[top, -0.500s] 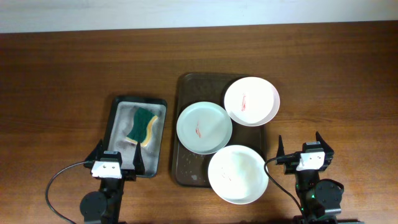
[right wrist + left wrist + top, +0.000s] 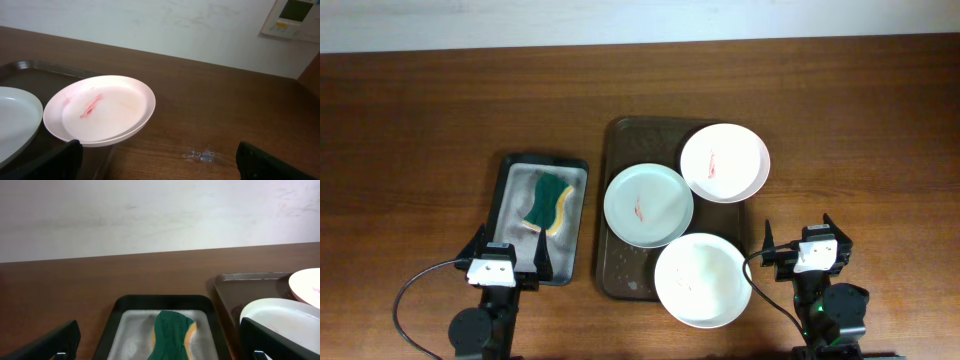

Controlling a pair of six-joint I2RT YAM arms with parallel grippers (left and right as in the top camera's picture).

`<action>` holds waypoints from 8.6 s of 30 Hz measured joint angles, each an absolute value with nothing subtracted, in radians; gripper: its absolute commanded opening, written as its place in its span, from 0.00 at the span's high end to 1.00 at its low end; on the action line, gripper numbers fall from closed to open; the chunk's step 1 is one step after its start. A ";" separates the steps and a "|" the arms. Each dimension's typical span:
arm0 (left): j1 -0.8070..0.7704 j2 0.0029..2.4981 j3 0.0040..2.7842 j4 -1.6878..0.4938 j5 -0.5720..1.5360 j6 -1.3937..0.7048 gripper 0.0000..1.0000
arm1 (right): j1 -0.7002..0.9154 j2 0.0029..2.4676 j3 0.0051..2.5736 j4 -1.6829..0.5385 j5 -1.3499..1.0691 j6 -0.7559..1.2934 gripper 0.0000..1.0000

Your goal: Clean dirty plates on tray and stack at the side

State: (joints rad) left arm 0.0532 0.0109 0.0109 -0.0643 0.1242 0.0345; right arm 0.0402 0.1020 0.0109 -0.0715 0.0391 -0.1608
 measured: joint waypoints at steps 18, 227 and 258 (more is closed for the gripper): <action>0.053 0.011 0.011 -0.064 0.124 0.035 0.01 | 0.040 0.102 0.011 -0.072 0.039 -0.161 0.01; -0.128 1.816 1.120 -0.751 -0.029 -0.197 0.43 | 0.208 1.366 1.070 -1.108 -0.480 0.055 0.50; -0.214 1.889 1.496 -1.065 0.222 -0.175 1.00 | 0.350 1.876 1.153 -0.642 -0.256 0.128 0.71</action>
